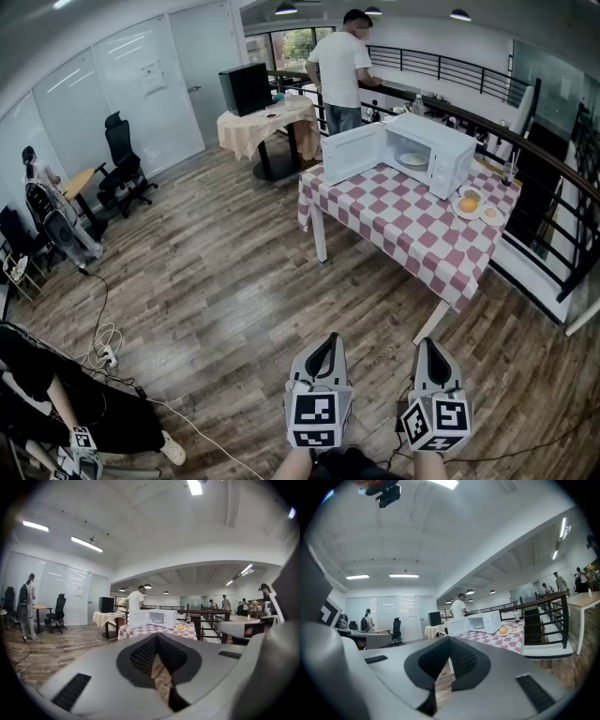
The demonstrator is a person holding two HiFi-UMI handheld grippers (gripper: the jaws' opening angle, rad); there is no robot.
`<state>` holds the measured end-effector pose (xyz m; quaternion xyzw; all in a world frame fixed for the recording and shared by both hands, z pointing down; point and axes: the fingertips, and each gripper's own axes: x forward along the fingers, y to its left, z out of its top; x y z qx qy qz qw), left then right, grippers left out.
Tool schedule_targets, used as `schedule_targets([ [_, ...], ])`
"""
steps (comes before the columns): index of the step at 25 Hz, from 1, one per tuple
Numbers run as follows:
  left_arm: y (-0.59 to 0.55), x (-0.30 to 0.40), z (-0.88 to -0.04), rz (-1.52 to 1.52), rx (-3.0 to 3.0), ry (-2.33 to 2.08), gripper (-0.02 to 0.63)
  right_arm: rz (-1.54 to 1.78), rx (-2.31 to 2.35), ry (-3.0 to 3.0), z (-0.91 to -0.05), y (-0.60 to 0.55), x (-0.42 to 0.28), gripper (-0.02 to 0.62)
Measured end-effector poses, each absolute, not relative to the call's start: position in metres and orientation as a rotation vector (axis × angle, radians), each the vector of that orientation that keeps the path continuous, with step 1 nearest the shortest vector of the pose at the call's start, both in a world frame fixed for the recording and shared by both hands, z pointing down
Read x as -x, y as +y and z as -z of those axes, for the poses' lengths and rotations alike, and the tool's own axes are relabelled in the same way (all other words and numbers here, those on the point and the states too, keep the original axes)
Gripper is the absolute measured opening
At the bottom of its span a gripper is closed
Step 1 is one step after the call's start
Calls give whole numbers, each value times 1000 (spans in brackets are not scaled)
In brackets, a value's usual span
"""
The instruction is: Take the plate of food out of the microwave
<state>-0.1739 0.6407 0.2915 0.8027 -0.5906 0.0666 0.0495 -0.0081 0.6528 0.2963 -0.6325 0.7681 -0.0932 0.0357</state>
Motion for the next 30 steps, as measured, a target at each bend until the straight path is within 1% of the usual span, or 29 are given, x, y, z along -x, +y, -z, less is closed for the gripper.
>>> schedule_targets([
  [16,618,154,-286,-197,-2444,-1868,12,264,1904,2381,-299,630,-21,-8],
  [24,610,158,-299,-218,-2389,-1891,12,323,1869,2394,-314,618,-22,-8],
  [30,581,168,-301,-201,-2387,-1895,12,325,1872,2395,-318,587,-16,-8],
])
